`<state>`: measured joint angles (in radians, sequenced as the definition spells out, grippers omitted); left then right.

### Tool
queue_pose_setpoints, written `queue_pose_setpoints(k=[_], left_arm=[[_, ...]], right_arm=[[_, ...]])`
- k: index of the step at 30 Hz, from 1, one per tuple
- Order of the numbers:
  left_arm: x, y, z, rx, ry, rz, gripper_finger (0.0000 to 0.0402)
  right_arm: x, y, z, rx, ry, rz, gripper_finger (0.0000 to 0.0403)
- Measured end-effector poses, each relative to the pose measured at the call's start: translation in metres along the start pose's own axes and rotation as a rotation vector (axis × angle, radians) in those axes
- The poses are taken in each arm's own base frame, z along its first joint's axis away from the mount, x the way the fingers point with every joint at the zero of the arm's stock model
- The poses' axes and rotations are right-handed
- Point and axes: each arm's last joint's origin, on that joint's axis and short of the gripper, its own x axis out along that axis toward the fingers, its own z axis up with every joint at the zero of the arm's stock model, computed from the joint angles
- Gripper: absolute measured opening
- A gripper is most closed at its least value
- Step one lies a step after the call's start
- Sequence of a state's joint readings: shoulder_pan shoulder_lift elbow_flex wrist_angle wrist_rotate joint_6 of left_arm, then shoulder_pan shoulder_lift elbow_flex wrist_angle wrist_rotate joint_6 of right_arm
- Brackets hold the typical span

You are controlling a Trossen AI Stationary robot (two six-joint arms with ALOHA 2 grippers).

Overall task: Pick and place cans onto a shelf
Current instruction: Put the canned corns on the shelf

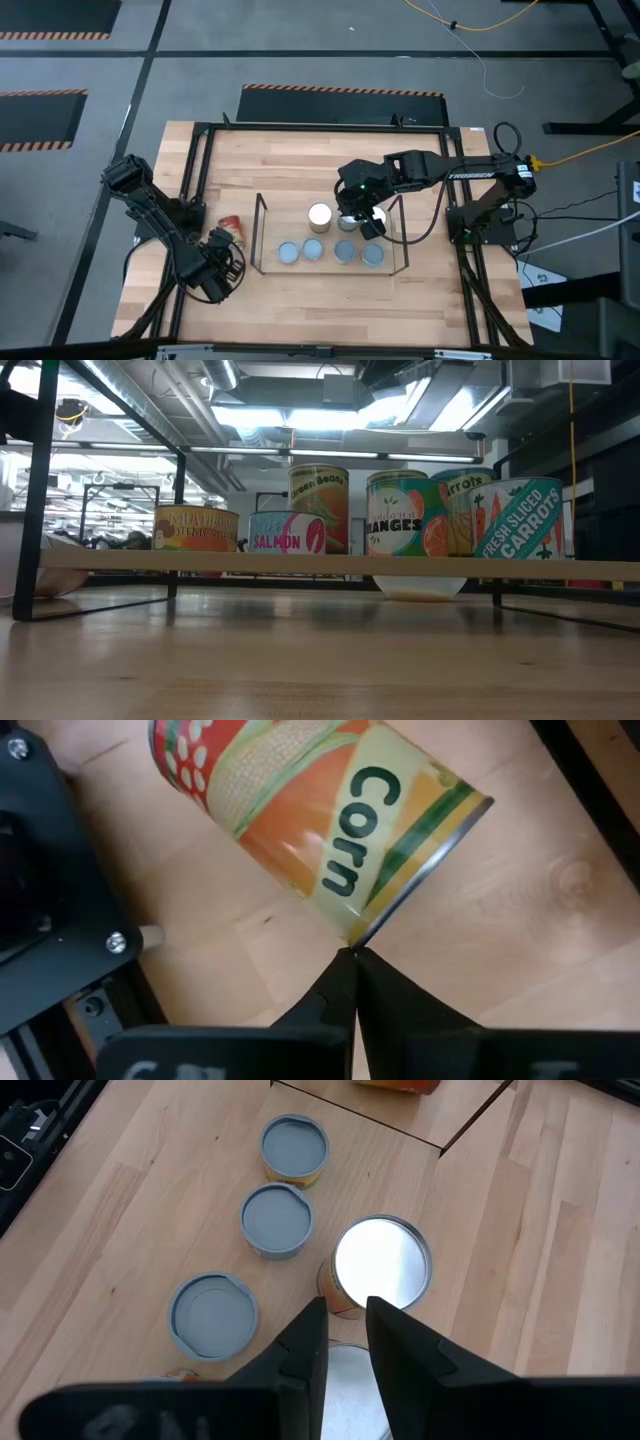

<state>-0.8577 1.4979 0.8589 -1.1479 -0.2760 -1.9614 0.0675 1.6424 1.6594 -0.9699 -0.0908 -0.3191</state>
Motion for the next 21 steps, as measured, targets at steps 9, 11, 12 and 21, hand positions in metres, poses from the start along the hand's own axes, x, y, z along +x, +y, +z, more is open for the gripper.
queue_pose_setpoints(k=[9,11,12,21], left_arm=[[-0.003,0.003,0.002,0.012,-0.016,0.039,0.0001],[-0.007,0.004,0.004,0.018,-0.024,0.058,0.0001],[-0.01,0.005,0.005,0.023,-0.031,0.074,0.0001],[-0.035,0.011,0.027,0.057,-0.148,0.198,0.0]], right_arm=[[0.0,0.0,0.0,0.0,0.0,0.0,0.0078],[0.0,0.0,0.0,0.0,0.0,0.0,0.0078],[0.0,0.0,0.0,0.0,0.0,0.0,0.0078],[0.0,0.0,0.0,-0.004,-0.001,0.0,0.0078]])
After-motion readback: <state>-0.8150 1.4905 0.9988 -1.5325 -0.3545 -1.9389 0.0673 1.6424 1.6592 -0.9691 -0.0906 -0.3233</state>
